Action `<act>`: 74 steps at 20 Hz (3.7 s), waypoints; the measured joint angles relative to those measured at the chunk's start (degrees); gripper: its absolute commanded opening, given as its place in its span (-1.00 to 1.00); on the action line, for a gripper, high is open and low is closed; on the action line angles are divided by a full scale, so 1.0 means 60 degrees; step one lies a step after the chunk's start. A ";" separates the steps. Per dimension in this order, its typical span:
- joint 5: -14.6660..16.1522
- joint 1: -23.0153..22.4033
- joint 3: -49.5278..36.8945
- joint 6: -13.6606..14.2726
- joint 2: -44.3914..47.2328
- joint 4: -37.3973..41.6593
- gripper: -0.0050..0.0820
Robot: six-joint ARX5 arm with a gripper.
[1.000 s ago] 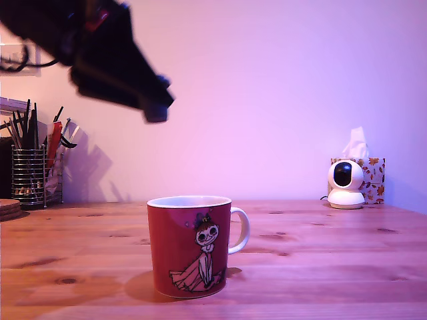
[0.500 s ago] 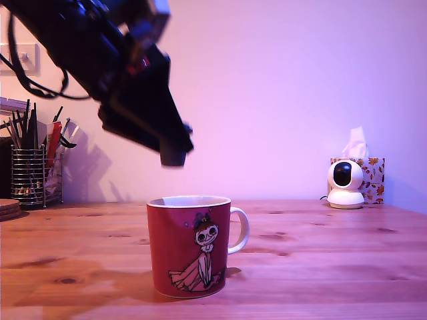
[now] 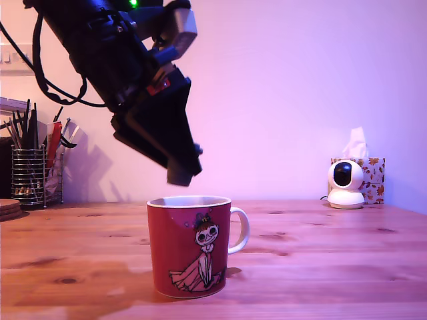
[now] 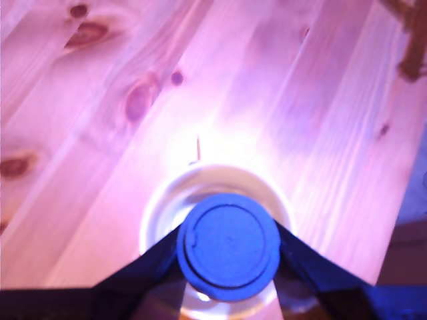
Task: Pick up the coffee capsules on the table and drop them inside the coffee cup
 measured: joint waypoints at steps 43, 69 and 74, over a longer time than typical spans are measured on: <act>-0.0452 -0.0226 0.0000 -0.0922 -0.1945 -0.0528 -0.93; -0.1169 0.3249 -0.3796 -0.1606 -0.8287 0.1690 -0.93; -0.1341 0.3308 -0.3993 -0.1810 -0.8987 0.1599 -0.93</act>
